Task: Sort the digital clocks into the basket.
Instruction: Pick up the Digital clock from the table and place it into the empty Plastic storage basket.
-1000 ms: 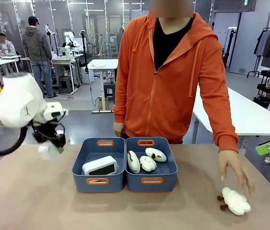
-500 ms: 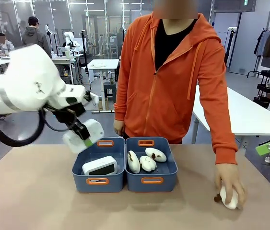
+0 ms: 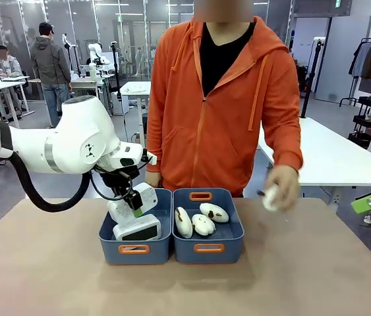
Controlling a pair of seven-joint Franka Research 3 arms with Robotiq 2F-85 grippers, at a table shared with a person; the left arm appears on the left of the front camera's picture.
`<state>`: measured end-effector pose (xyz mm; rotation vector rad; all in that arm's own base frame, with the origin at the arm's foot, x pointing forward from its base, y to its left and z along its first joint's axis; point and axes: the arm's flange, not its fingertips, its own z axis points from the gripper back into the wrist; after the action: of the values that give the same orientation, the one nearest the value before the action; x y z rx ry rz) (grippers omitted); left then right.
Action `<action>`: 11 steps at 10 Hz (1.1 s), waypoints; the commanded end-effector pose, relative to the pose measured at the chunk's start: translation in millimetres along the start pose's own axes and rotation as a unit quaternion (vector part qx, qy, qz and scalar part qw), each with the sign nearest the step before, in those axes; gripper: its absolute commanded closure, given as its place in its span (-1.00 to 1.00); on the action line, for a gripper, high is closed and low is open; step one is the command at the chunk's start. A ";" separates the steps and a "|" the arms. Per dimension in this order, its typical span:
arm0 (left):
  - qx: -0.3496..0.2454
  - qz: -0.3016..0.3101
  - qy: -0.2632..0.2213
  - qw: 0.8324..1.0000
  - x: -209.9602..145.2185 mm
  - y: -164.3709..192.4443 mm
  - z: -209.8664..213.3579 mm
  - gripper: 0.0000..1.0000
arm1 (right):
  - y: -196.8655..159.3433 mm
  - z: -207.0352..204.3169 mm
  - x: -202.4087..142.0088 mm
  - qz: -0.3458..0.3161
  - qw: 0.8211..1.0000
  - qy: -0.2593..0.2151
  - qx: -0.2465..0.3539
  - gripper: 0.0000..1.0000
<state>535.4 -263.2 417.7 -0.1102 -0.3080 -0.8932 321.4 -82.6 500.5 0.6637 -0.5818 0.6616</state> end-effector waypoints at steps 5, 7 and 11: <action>0.061 -0.007 0.010 0.998 31.7 23.5 -27.5 -0.33 | -0.7 -1.4 0.1 0.006 1.000 -0.005 0.006 -1.00; 0.059 -0.019 0.017 0.998 30.1 23.1 -28.5 -0.59 | -0.7 -1.4 0.1 0.006 1.000 -0.005 0.006 -1.00; 0.056 -0.006 0.010 0.998 24.2 25.1 -15.9 -1.00 | -0.7 -1.4 0.1 0.006 1.000 -0.005 0.006 -1.00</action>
<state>574.9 -274.8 402.2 0.0082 -0.3447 -0.9122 321.4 -82.6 500.5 0.6637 -0.5817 0.6616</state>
